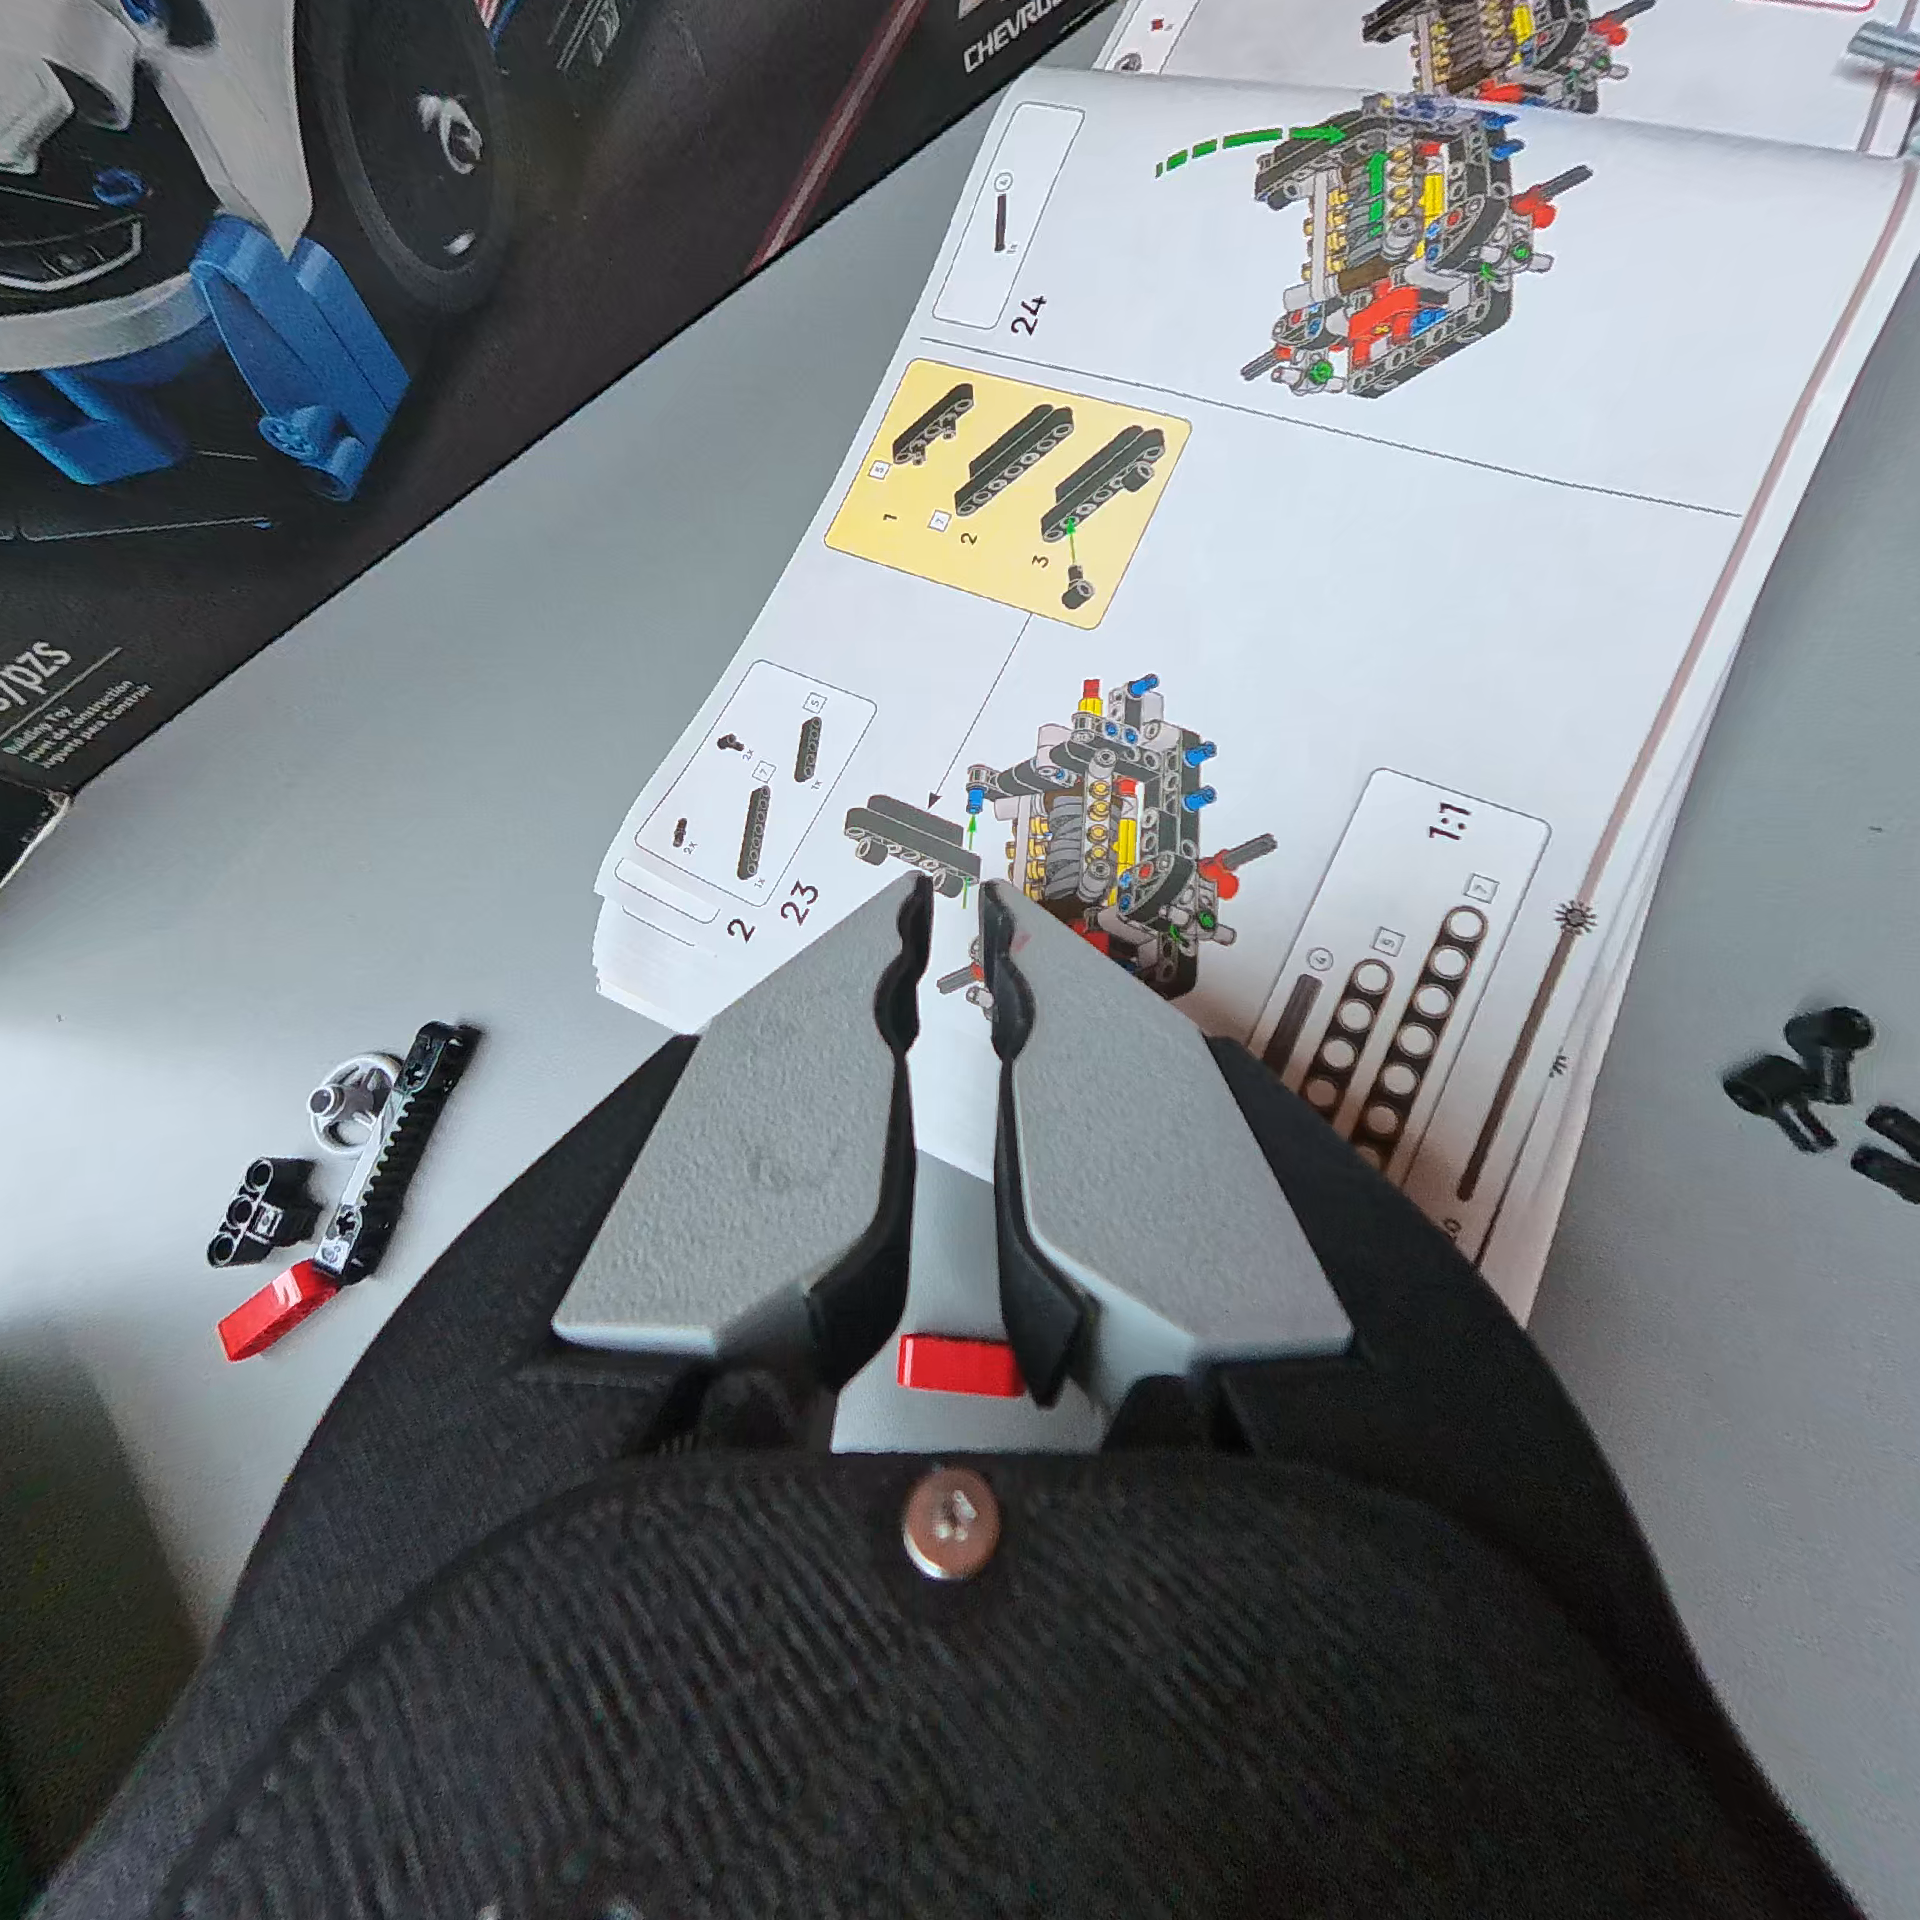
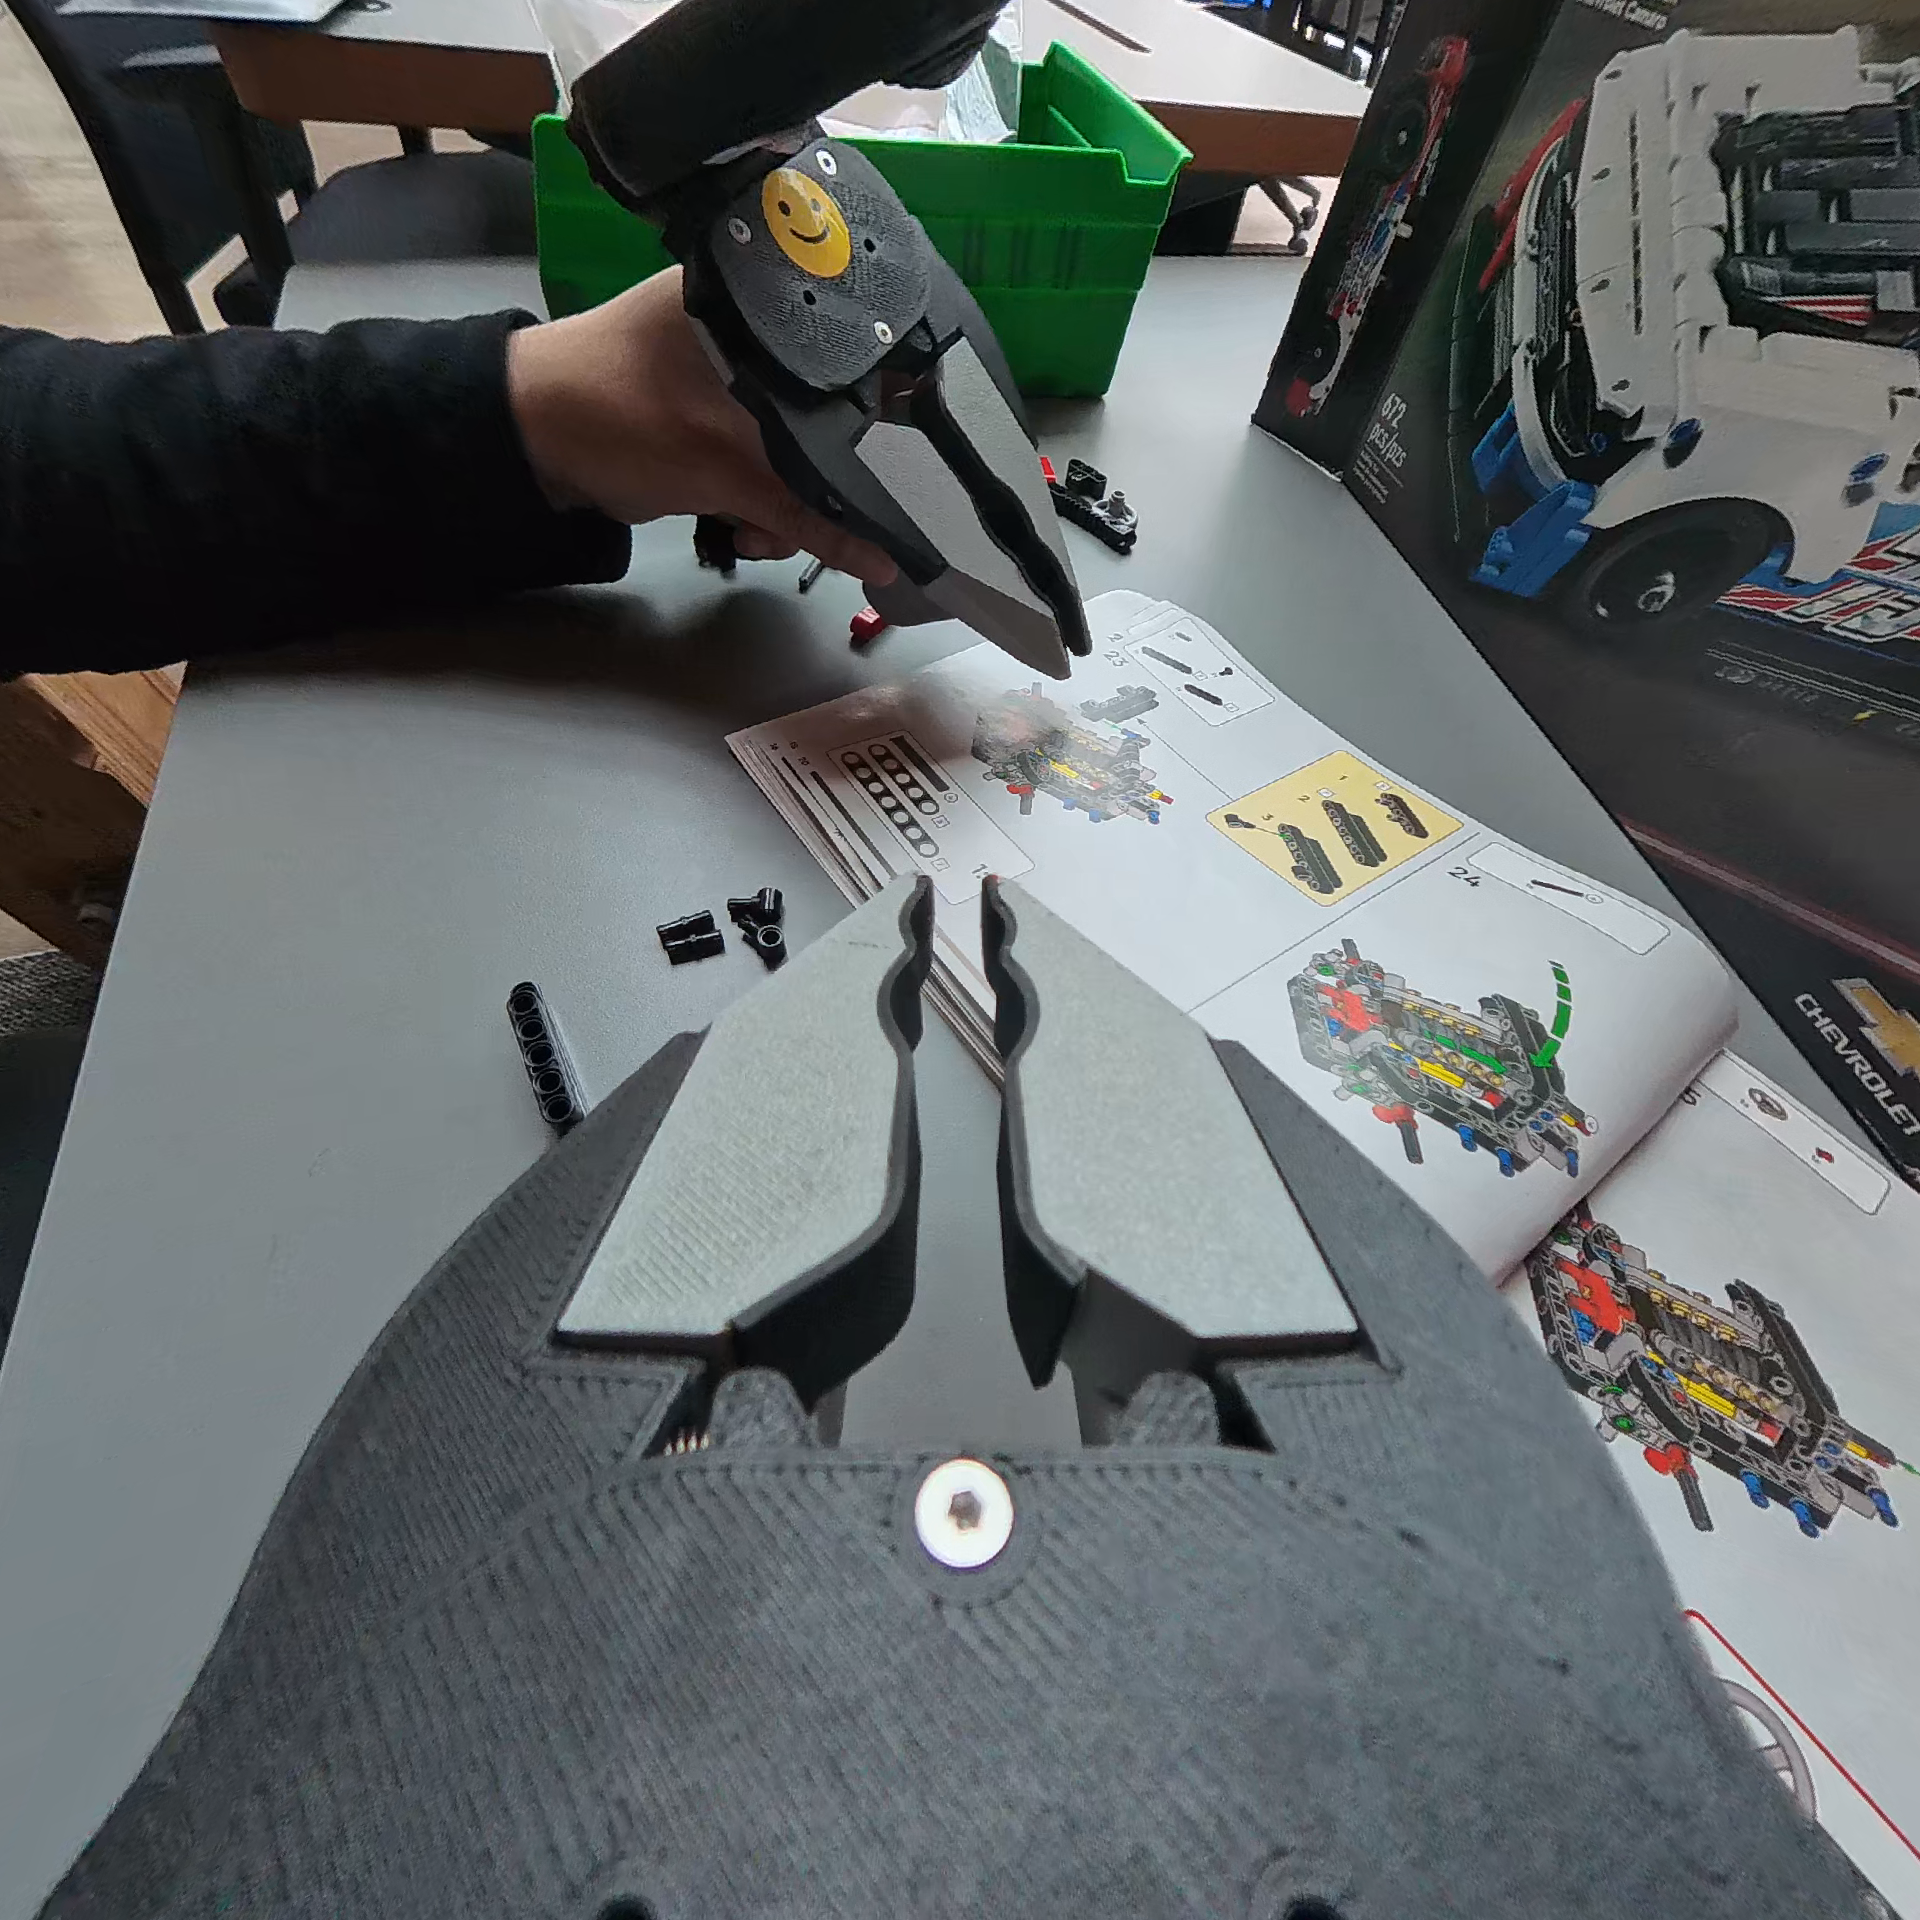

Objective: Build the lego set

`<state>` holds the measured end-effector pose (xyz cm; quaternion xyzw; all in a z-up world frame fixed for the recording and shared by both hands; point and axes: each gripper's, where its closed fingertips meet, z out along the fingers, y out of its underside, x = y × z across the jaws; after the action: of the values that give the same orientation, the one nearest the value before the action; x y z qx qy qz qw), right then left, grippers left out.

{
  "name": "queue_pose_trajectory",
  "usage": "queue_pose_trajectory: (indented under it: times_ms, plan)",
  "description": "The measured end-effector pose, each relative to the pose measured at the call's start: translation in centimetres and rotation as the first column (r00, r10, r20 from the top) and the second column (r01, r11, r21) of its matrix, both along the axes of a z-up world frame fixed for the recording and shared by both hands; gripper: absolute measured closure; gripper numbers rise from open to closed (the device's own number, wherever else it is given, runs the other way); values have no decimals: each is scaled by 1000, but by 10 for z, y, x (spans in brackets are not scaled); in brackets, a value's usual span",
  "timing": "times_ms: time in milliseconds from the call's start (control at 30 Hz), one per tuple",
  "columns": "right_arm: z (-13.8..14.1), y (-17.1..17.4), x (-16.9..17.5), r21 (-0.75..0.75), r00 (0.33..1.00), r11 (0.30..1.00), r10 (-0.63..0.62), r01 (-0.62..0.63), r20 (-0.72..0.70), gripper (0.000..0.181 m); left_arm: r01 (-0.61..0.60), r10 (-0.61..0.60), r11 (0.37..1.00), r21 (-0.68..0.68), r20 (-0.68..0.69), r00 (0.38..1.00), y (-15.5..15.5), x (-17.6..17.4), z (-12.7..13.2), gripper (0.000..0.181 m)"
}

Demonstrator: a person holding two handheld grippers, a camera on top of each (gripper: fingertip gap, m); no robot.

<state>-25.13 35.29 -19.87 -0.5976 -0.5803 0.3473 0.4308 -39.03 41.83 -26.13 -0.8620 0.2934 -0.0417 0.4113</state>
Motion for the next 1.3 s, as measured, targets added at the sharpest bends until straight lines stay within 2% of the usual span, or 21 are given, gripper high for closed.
queue_pose_trajectory:
  times_ms: [1100, 1200, 1300]
  plan:
    - [-2, -2, -2, 12, 1000, 1000, 5, -6, 5, 175, -7, 7, 1000, 1, 2, 1000, 1, -2, 0, 175]
    - [-2, -1, -2, 13, 1000, 1000, 1, -1, 1, 173, -9, 9, 1000, 1, 2, 1000, 1, -2, 0, 175]
    - [1, 2, -2, 6, 1000, 1000, -15, 15, -20, 163, -16, 16, 1000, 4, 6, 1000, 1, -4, 1, 175]
